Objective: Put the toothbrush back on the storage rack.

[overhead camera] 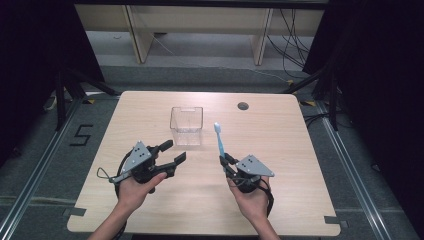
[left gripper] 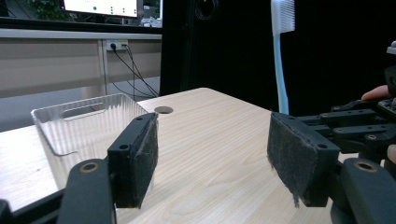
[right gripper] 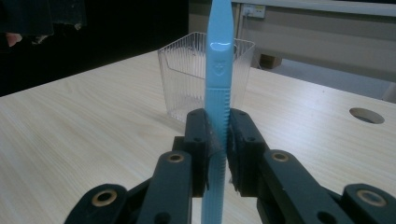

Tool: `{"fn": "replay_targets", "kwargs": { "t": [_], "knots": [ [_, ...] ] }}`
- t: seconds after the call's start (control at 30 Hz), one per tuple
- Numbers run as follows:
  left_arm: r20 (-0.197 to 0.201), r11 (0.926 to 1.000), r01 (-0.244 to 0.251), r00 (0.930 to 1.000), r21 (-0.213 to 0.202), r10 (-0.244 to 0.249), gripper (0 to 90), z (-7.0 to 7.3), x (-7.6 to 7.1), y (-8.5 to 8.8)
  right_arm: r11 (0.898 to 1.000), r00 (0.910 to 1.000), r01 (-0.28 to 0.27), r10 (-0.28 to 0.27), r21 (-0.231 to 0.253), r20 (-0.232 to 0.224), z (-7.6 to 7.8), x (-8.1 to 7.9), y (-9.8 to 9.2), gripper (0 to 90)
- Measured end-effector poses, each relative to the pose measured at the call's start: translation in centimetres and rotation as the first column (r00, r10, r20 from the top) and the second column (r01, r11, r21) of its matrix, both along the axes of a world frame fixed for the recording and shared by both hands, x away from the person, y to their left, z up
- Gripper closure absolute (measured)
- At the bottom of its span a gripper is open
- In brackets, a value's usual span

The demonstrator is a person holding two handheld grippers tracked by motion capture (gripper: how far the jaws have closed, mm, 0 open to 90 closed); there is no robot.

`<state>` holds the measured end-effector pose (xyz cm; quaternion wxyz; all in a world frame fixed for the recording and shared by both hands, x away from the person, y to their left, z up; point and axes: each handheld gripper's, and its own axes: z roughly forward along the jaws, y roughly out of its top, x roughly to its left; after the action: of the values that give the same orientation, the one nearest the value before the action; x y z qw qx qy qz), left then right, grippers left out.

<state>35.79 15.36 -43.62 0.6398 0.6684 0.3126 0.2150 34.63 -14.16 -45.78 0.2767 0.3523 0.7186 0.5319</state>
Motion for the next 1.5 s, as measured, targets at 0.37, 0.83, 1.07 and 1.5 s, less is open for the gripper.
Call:
{"fn": "replay_targets", "kwargs": {
  "t": [0.37,0.83,1.07,1.5],
  "knots": [
    [-0.007,0.999,0.043,0.999,-0.009,-0.043,34.3,0.7,0.6,-1.7,0.999,0.9996,0.005,-0.004,0.037,-0.028,0.1,0.2,1.4,79.3],
    [-0.036,0.9937,0.112,0.9931,-0.008,-0.112,43.3,1.1,1.6,-4.2,0.999,0.9993,-0.017,0.018,0.03,-0.033,0.1,0.5,2.5,79.3],
    [-0.066,0.9928,0.119,0.9907,-0.012,-0.119,49.2,1.0,2.2,-4.8,0.999,0.9991,-0.039,0.039,0.029,-0.018,0.0,0.7,3.0,79.3],
    [-0.089,0.992,0.114,0.989,-0.056,-0.118,62.3,0.6,2.9,-5.8,0.999,0.9991,-0.035,0.036,0.038,-0.023,-0.1,0.7,3.6,79.3]
  ]
}}
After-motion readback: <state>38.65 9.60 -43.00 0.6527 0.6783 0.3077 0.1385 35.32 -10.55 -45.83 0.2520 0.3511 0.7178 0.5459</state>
